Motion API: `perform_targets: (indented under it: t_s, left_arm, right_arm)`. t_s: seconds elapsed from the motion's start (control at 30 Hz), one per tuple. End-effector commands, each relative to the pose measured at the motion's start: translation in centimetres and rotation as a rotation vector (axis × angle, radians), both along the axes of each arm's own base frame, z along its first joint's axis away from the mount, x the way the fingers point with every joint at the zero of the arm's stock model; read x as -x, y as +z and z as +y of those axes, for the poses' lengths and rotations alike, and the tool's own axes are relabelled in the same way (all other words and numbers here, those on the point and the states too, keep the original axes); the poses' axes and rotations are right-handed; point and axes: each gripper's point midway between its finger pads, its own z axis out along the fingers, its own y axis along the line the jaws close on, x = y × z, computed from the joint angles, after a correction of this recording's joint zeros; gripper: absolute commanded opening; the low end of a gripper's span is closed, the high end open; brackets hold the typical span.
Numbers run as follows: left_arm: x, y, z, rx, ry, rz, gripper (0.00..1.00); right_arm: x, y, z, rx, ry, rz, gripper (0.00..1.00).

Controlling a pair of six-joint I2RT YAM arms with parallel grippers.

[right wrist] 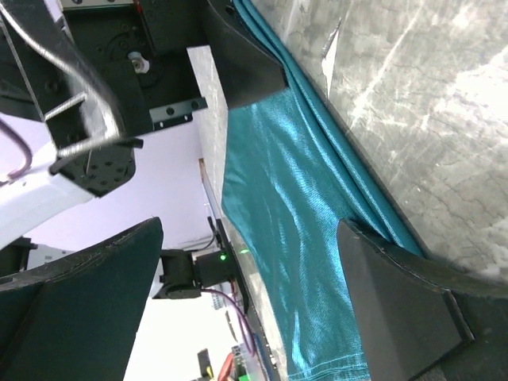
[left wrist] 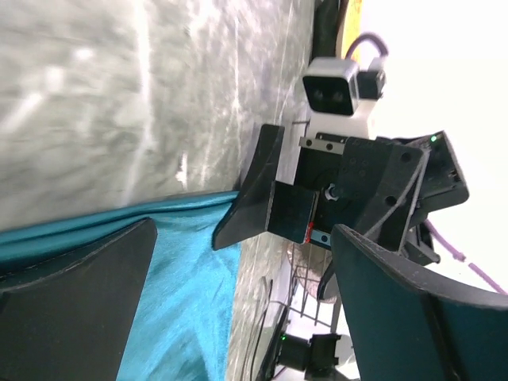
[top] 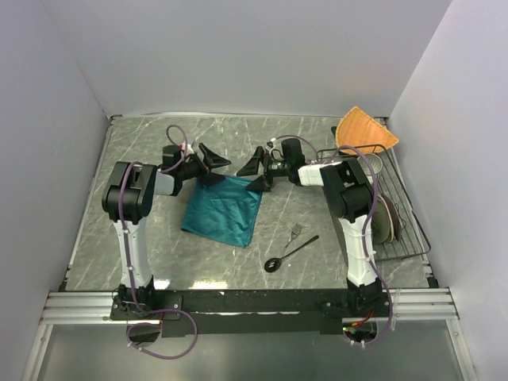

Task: Fold the napkin into a case and place the utensils inside
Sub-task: Smooth out the square-folded napkin at the center of the board.

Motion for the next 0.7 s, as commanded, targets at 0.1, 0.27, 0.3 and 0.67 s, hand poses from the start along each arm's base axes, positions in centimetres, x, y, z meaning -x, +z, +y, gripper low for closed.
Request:
perform_targets:
  t_s: [0.1, 0.27, 0.3, 0.67]
  left_arm:
    - [-0.5, -2.0, 5.5, -0.077, 0.113, 0.032, 0.99]
    - [0.2, 3.7, 4.6, -0.072, -0.008, -0.136, 0.99]
    - [0.7, 4.6, 4.4, -0.057, -0.028, -0.143, 0.99]
    - [12.1, 0.2, 6.3, -0.073, -0.149, 0.115, 0.99]
  right_arm:
    - [0.2, -5.4, -3.4, 0.156, -0.111, 0.138, 1.00]
    - [-0.8, -3.8, -2.8, 0.138, -0.085, 0.074, 1.00]
    - [-0.9, -3.5, -2.7, 0.131, -0.082, 0.070, 1.00]
    - [-1.4, -3.8, -3.0, 0.162, -0.093, 0.067, 1.00]
